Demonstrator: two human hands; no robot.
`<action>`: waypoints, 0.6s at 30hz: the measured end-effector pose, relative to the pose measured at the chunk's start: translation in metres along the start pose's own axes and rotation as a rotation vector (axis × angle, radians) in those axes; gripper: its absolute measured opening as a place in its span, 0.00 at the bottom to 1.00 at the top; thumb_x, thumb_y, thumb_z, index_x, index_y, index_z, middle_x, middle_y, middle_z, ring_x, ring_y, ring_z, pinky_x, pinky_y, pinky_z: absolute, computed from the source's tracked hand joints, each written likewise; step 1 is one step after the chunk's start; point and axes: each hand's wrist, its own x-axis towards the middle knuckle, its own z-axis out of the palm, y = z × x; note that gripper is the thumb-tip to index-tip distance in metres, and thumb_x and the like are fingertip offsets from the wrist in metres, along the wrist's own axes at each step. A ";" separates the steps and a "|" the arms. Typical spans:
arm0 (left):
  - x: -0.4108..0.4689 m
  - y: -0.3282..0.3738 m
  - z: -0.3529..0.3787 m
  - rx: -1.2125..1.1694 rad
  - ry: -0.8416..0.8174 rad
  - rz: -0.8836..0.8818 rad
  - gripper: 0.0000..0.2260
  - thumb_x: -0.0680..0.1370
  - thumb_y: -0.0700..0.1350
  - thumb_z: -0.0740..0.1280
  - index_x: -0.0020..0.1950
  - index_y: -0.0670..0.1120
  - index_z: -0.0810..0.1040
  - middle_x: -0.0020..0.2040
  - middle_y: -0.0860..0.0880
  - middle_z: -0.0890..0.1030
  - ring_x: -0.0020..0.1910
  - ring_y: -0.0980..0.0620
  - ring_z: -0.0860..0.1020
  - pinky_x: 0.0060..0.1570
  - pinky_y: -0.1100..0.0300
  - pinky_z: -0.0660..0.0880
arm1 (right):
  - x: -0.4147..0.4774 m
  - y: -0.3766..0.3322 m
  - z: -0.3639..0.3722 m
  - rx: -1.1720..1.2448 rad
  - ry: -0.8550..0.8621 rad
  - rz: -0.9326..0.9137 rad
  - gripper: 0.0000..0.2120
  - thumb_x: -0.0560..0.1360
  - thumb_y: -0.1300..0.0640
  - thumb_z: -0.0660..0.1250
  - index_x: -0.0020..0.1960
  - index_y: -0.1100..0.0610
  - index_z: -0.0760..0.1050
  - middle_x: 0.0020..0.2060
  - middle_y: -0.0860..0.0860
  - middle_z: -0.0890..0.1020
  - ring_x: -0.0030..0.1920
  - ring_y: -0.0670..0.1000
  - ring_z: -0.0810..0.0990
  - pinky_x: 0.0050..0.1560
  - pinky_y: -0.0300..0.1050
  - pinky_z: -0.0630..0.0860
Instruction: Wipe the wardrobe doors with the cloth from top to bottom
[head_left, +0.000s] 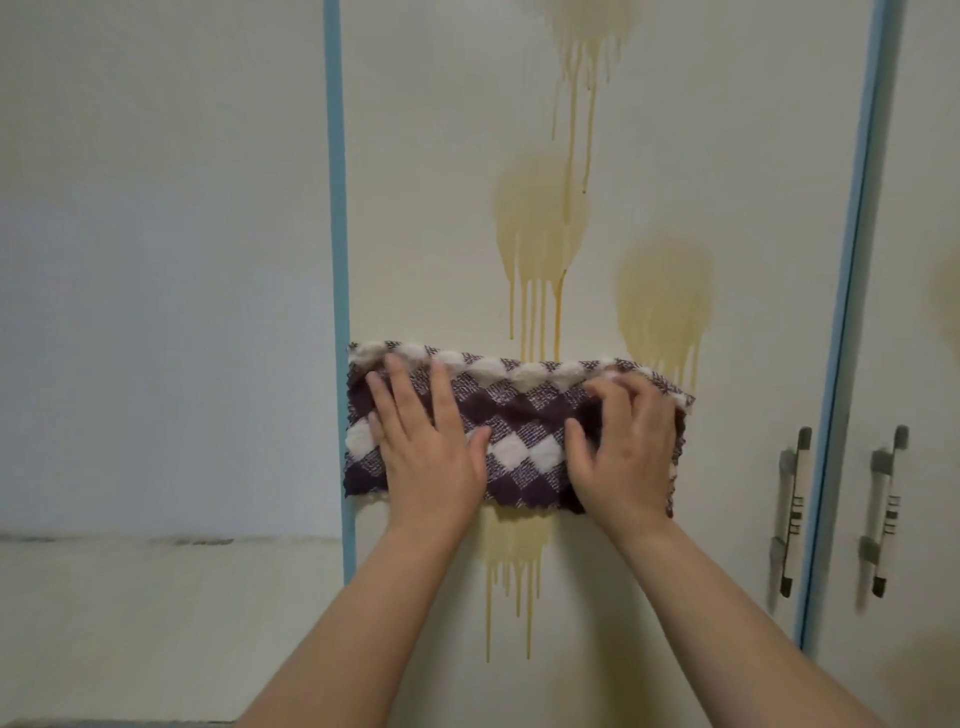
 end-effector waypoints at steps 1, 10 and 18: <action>0.000 0.000 0.002 0.018 0.025 0.052 0.32 0.70 0.48 0.70 0.70 0.42 0.63 0.71 0.30 0.59 0.69 0.27 0.59 0.55 0.27 0.63 | -0.002 0.006 0.003 -0.051 0.020 -0.089 0.16 0.70 0.56 0.62 0.57 0.53 0.69 0.56 0.57 0.71 0.54 0.58 0.69 0.50 0.50 0.64; 0.015 -0.029 0.025 0.176 0.145 0.232 0.28 0.77 0.63 0.48 0.75 0.56 0.53 0.77 0.44 0.43 0.73 0.35 0.49 0.63 0.29 0.44 | 0.006 0.031 0.017 -0.396 -0.112 -0.534 0.24 0.78 0.43 0.55 0.73 0.44 0.60 0.73 0.51 0.63 0.73 0.57 0.58 0.64 0.72 0.52; 0.054 -0.019 0.012 0.156 0.193 0.187 0.31 0.75 0.69 0.46 0.75 0.57 0.54 0.76 0.41 0.53 0.73 0.36 0.50 0.61 0.27 0.47 | 0.041 0.025 0.022 -0.429 -0.087 -0.437 0.29 0.76 0.34 0.49 0.74 0.43 0.56 0.74 0.50 0.59 0.73 0.59 0.56 0.64 0.74 0.47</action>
